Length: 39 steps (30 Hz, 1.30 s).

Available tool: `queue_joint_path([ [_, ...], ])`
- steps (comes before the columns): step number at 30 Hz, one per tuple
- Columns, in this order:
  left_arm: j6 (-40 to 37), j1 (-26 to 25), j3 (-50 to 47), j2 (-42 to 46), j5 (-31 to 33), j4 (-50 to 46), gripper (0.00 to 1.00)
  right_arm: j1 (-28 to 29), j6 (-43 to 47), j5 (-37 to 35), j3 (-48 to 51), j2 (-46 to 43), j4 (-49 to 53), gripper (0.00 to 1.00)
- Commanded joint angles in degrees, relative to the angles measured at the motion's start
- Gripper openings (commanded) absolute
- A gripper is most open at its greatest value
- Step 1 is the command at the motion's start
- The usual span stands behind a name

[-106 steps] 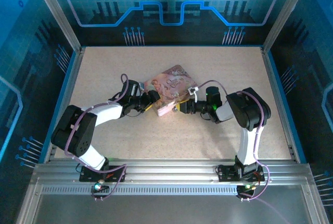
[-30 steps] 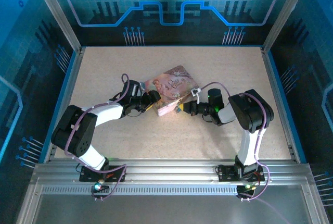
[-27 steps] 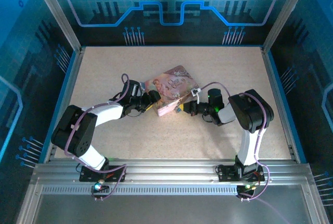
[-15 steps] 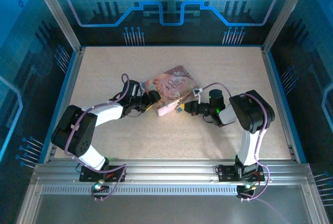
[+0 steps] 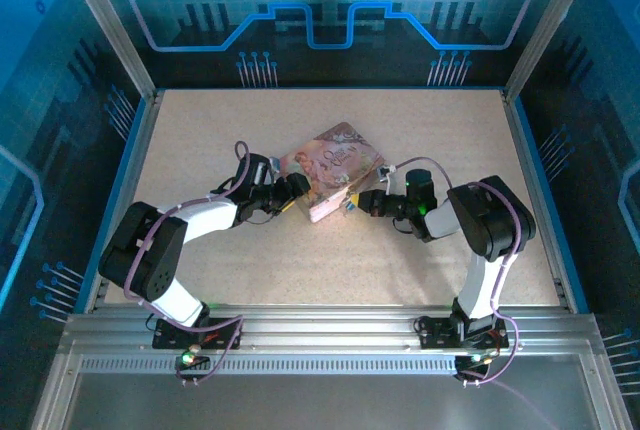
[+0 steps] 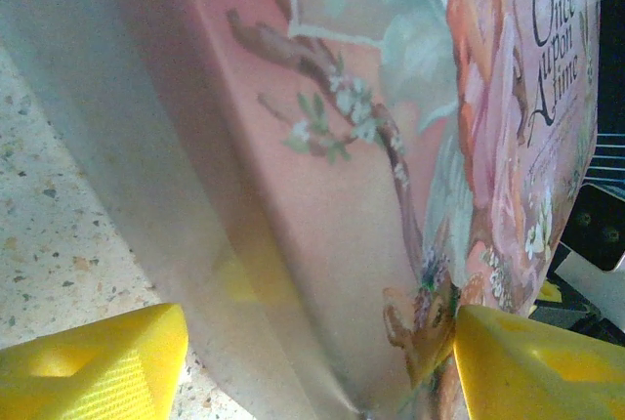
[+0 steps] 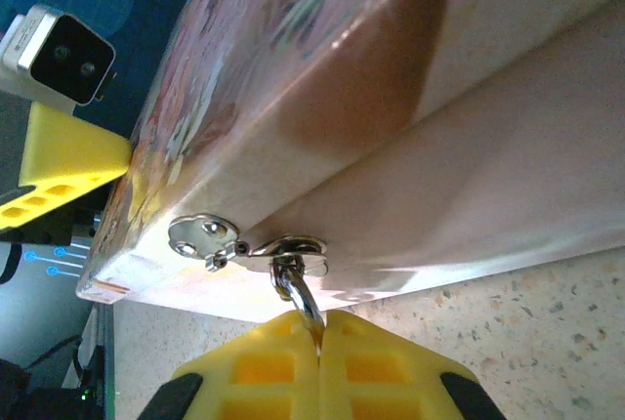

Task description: Unlock the padlock with the key

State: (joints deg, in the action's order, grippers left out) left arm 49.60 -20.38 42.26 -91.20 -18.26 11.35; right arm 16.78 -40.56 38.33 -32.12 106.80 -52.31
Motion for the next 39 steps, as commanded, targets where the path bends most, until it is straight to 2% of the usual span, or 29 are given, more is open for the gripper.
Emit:
queue_joint_path([
  [1,-0.60,-0.09,-1.42,-1.32,1.21,-2.57,0.72,-0.94,-2.02,-1.46,-0.80,-2.80,-0.13,0.00],
  [6,-1.47,-0.48,-0.77,-2.04,1.75,-3.92,0.72,-0.78,-2.39,-2.95,-1.32,-3.63,5.10,0.00],
  [13,-2.97,-1.27,0.18,-2.81,3.74,-6.89,0.72,-1.17,-3.51,-4.96,-0.98,-4.64,5.99,0.00],
  [20,-4.07,-1.59,0.23,-3.54,5.16,-8.79,0.72,-2.51,-3.29,-4.63,-2.40,-4.85,7.17,0.00],
  [31,-4.86,-1.85,0.45,-4.69,6.31,-9.86,0.72,-5.28,0.48,-4.10,-6.05,-7.31,15.76,0.00],
  [39,-4.86,-1.84,0.37,-4.86,6.47,-10.02,0.73,-6.30,-5.59,-4.34,-6.86,-6.34,14.45,0.00],
])
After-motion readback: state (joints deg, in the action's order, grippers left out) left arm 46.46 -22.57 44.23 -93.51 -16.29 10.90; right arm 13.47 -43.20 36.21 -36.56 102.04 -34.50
